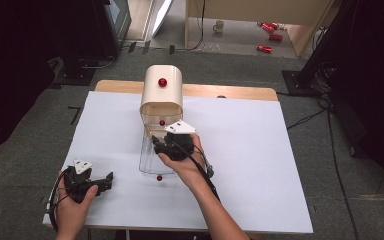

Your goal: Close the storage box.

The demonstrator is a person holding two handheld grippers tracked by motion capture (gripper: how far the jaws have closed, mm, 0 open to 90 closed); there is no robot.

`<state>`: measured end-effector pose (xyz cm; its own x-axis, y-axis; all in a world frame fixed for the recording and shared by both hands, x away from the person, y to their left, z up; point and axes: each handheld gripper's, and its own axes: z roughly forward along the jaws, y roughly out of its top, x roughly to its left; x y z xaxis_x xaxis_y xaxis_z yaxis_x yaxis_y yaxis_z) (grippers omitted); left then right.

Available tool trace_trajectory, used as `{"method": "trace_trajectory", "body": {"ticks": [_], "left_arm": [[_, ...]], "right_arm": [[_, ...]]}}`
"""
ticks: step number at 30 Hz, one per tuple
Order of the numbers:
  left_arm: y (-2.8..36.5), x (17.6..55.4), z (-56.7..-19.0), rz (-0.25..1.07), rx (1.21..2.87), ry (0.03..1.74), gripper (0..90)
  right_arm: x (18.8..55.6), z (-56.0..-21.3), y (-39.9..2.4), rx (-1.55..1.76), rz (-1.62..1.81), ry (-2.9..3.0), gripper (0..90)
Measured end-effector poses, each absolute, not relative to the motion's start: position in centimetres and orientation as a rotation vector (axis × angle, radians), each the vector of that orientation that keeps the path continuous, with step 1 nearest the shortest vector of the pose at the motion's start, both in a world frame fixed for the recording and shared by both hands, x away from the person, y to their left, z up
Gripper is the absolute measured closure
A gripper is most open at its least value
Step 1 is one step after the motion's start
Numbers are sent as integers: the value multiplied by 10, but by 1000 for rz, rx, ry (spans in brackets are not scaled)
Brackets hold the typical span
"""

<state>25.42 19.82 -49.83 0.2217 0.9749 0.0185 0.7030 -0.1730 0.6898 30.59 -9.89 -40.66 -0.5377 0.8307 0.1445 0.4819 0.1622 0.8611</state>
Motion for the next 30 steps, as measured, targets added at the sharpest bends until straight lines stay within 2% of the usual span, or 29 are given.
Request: {"method": "trace_trajectory", "body": {"ticks": [1, 2, 4, 5, 6, 7, 8, 11, 12, 18, 30], "left_arm": [[198, 254, -498, 638, 1946, 1542, 12], [198, 254, -498, 638, 1946, 1542, 12], [198, 254, -498, 637, 1946, 1542, 12], [198, 254, -498, 637, 1946, 1542, 12], [198, 254, -498, 636, 1947, 1543, 12], [198, 254, -498, 637, 1948, 1543, 12], [198, 254, -498, 635, 1946, 1544, 12], [198, 254, -498, 637, 1944, 1544, 12], [198, 254, -498, 636, 1948, 1542, 12], [198, 254, -498, 636, 1949, 1542, 12], [198, 254, -498, 637, 1946, 1543, 12]], "right_arm": [[306, -407, -99, 1250, 1328, 2084, 400], [298, -410, -100, 1246, 1307, 2097, 322], [290, -414, -102, 1248, 1290, 2106, 252], [290, -414, -102, 1248, 1290, 2106, 252], [283, -419, -104, 1250, 1273, 2133, 211], [283, -419, -104, 1250, 1273, 2133, 211], [277, -425, -104, 1255, 1238, 2167, 158], [269, -430, -106, 1256, 1212, 2172, 128], [260, -435, -108, 1266, 1208, 2161, 89], [240, -444, -111, 1291, 1204, 2144, 34], [201, -461, -107, 1387, 1198, 2070, 4]]}}
